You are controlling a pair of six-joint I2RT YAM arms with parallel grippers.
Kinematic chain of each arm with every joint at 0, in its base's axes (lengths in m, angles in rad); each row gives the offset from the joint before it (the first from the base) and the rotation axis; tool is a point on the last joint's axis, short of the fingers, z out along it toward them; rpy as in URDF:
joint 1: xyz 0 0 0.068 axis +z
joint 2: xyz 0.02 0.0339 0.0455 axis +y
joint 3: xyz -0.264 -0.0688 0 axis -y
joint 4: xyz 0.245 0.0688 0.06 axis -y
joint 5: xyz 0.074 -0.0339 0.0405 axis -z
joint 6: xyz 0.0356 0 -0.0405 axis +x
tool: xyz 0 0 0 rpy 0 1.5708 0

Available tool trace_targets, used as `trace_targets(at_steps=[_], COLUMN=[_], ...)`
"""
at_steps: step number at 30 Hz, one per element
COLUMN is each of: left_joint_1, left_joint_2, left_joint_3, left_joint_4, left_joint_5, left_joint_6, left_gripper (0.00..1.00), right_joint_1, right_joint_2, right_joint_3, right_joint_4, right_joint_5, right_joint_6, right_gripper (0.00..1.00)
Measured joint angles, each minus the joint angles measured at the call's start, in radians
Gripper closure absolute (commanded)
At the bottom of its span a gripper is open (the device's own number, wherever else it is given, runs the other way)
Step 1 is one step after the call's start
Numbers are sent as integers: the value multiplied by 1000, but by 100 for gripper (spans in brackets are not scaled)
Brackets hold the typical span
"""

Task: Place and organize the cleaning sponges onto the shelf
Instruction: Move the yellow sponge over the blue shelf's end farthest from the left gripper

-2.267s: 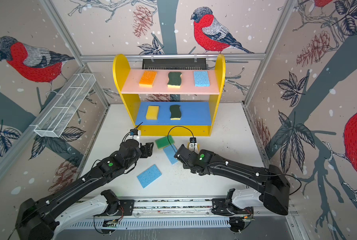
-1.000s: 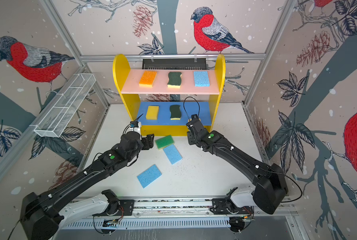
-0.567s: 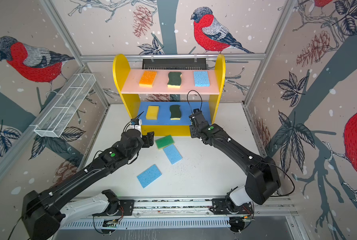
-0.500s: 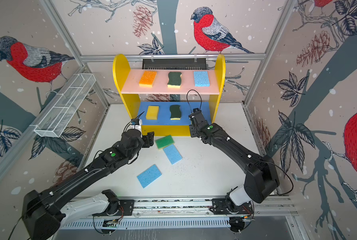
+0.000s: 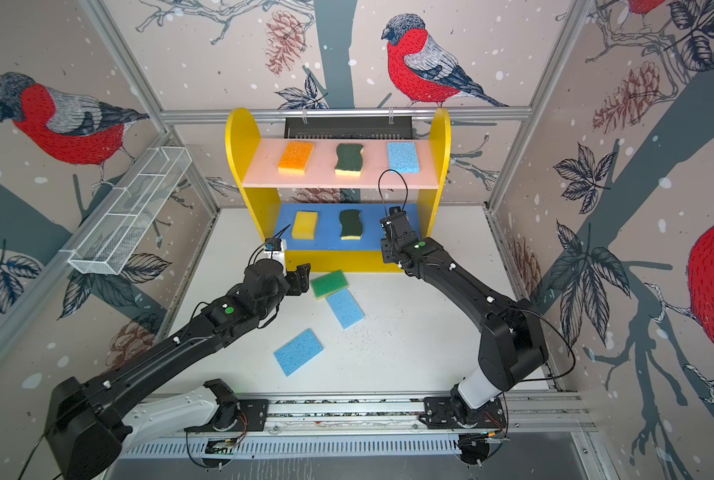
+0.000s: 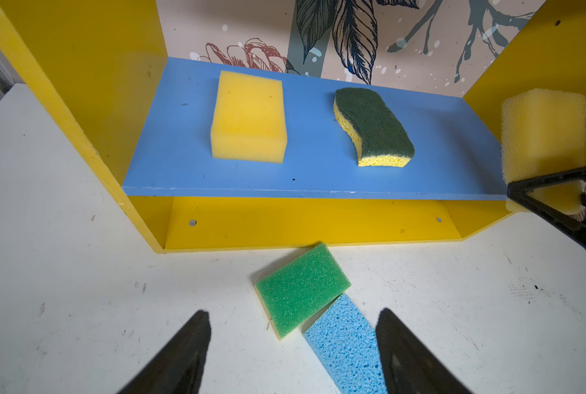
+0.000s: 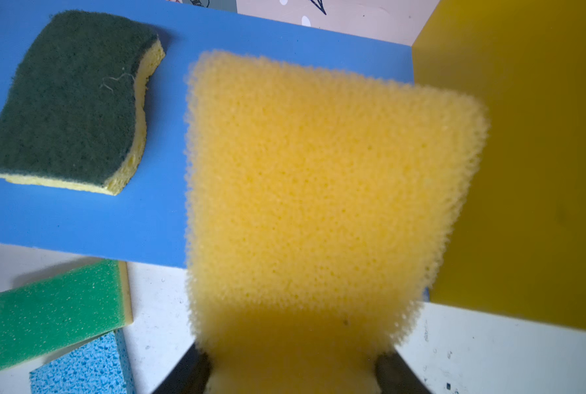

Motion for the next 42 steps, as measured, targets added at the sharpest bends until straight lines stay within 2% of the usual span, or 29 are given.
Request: trace_targets(at_steps=[22,42], left_joint_1=[1,1], left_joint_2=[66,117], left_joint_3=[2,32], left_joint_4=[93,108], left_joint_5=[22,19], left_joint_6=[21,35], left_gripper=[24,23], right_joint_1=[-50,-78], right_joint_2=[113,143], right_joint_3=[79,105], right_joint_4=[39,82], right_joint_5=[-1,-45], right_joint_6=[-35,-60], right_gripper=[43,41])
